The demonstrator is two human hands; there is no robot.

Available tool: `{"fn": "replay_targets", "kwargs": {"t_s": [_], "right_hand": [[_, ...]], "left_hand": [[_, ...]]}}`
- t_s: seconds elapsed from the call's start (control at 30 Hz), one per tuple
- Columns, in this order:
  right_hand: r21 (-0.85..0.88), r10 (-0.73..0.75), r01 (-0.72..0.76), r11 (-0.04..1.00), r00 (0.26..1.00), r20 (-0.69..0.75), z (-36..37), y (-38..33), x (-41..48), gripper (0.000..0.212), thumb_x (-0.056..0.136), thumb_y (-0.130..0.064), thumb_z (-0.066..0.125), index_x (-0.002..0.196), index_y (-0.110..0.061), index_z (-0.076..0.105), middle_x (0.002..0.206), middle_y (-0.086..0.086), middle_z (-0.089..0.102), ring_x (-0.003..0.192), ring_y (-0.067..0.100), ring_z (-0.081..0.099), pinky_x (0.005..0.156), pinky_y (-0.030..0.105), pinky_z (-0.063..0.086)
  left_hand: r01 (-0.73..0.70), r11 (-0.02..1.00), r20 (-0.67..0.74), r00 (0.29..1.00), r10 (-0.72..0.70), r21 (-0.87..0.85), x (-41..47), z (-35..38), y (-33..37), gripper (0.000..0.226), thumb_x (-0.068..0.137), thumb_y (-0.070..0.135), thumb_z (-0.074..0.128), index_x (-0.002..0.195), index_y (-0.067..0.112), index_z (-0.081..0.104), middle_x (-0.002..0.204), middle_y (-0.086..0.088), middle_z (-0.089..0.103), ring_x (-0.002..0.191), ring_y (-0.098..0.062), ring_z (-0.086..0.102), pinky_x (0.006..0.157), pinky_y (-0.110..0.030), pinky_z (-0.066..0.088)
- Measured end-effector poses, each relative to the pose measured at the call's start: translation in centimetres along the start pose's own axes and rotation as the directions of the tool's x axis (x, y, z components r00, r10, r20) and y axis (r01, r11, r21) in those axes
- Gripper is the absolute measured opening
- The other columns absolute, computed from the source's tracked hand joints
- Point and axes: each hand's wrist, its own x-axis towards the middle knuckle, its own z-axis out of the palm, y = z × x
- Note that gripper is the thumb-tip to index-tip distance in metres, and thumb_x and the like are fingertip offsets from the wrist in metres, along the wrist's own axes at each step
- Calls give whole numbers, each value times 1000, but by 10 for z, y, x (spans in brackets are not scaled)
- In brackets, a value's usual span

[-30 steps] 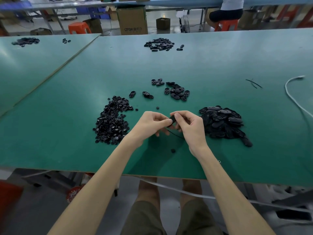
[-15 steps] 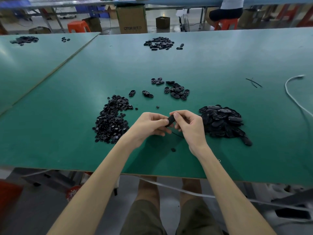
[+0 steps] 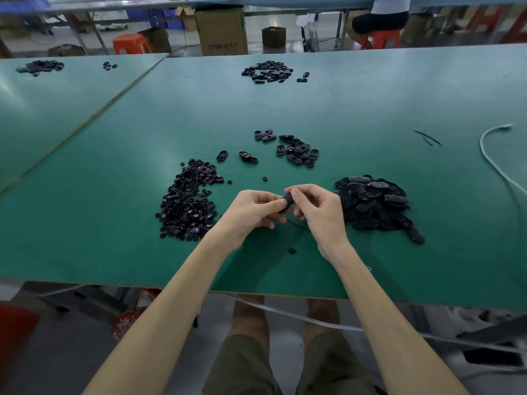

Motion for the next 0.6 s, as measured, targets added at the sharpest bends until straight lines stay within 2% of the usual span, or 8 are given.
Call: {"fn": "replay_targets", "kwargs": {"t_s": [0.23, 0.33, 0.47, 0.6], "right_hand": [[11, -8, 8, 1000, 1000, 21, 0, 1, -1, 13, 99, -10, 69, 96, -16, 80, 79, -6, 77, 61, 6, 55, 60, 19, 48], [3, -3, 3, 1000, 1000, 18, -1, 2, 0, 13, 99, -10, 70, 96, -17, 80, 78, -7, 75, 61, 6, 55, 62, 21, 49], [-8, 7, -6, 1000, 1000, 8, -1, 3, 1, 14, 99, -9, 69, 95, -18, 79, 77, -12, 75, 65, 0, 61, 64, 17, 48], [-10, 5, -5, 1000, 1000, 4, -1, 4, 1, 17, 99, -9, 70, 94, -22, 79, 80, -12, 76, 69, -1, 64, 67, 16, 50]], "left_hand": [[11, 1000, -57, 998, -10, 25, 0, 5, 0, 16, 97, 7, 67, 108, -5, 71, 91, -8, 75, 73, -17, 69, 56, -23, 49], [12, 998, -111, 994, -6, 55, 0, 11, 2, 9, 97, 4, 64, 100, 2, 72, 84, -4, 76, 72, -15, 69, 55, -23, 50], [1, 988, -186, 982, 28, 155, 2, 21, 4, 10, 94, 3, 62, 95, 5, 71, 71, 2, 73, 60, -8, 63, 52, -20, 49], [4, 977, -206, 978, 41, 215, 3, 26, 8, 11, 93, 5, 62, 97, 3, 71, 74, 0, 72, 53, -2, 58, 51, -18, 46]]}}
